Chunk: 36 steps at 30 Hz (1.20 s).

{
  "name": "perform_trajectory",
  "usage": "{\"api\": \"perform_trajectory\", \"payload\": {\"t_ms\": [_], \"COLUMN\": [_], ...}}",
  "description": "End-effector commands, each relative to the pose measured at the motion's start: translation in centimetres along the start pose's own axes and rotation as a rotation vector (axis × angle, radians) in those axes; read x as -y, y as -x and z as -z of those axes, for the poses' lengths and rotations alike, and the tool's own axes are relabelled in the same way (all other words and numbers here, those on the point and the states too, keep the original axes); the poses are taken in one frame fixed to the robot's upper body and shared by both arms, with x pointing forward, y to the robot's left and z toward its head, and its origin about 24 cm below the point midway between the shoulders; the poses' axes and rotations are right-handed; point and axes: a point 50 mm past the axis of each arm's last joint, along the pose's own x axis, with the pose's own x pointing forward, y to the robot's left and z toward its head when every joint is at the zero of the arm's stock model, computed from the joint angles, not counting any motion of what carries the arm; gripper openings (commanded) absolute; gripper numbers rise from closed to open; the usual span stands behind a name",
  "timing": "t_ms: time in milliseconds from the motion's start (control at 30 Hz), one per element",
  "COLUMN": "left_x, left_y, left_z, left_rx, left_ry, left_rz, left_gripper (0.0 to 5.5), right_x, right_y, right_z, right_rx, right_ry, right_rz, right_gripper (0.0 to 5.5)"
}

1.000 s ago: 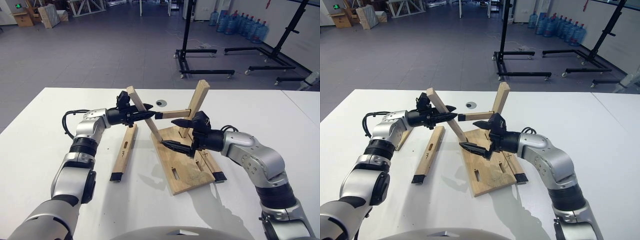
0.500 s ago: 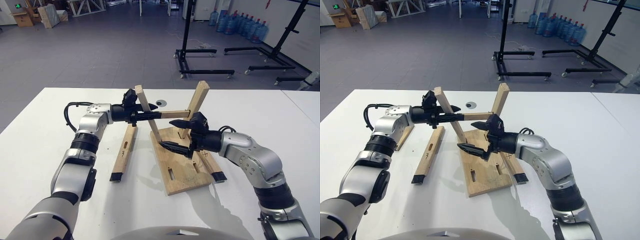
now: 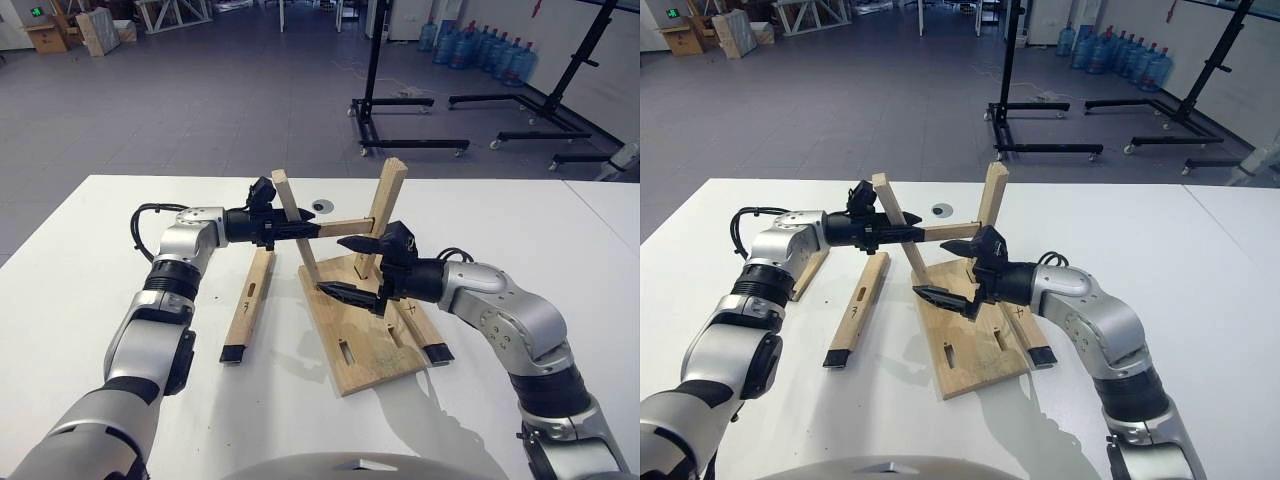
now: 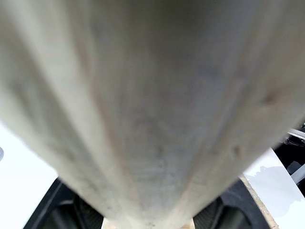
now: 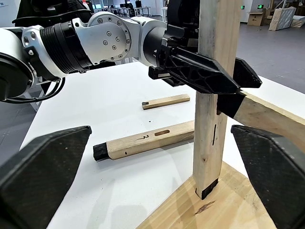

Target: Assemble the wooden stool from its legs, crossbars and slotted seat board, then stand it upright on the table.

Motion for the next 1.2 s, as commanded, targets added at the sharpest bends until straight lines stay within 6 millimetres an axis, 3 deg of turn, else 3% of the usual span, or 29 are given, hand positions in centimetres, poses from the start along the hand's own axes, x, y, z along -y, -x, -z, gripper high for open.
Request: {"api": "perform_trajectory", "payload": {"t_ms": [33, 267, 367, 533, 767, 867, 967, 1100, 1167, 1200], "left_x": [0.0, -0.1, -0.1, -0.1, 0.1, 0.1, 0.1, 0.2, 0.3, 0.3], "left_y": [-0.3, -0.1, -0.3, -0.5, -0.6, -0.5, -0.5, -0.5, -0.7, -0.8], "left_z": [-0.4, -0.8, -0.8, -0.7, -0.4, -0.3, -0.3, 0.0, 0.3, 0.5], "left_rx": [-0.024, -0.005, -0.004, -0.006, -0.005, -0.004, -0.002, 0.0, -0.009, -0.017], "left_ry": [-0.027, -0.039, -0.041, -0.045, -0.041, -0.039, -0.037, -0.03, -0.025, -0.024], "left_rz": [0.007, -0.001, 0.001, 0.001, 0.007, 0.006, 0.004, 0.001, 0.002, 0.005], "left_gripper": [2.01, 2.01, 2.01, 2.01, 2.01, 2.01, 2.01, 2.01, 2.01, 2.01], "right_x": [0.8, 3.2, 3.5, 4.0, 4.9, 5.0, 4.8, 4.3, 3.9, 3.7], "right_y": [0.4, 0.8, -1.3, -4.0, -4.2, -4.2, -4.6, -4.4, -3.9, -3.8], "right_z": [-2.8, -13.7, -14.8, -11.7, -10.8, -9.4, -4.6, 4.8, 7.7, 8.1], "right_rx": [0.043, 0.228, 0.142, -0.086, -0.167, -0.208, -0.307, -0.539, -0.602, -0.597], "right_ry": [0.103, 0.411, 0.649, 0.861, 0.965, 0.958, 0.897, 0.822, 0.804, 0.786], "right_rz": [0.034, 0.313, 0.476, 0.563, 0.624, 0.609, 0.544, 0.424, 0.391, 0.391], "right_gripper": [5.4, 5.4, 5.4, 5.4, 5.4, 5.4, 5.4, 5.4, 5.4, 5.4]}}
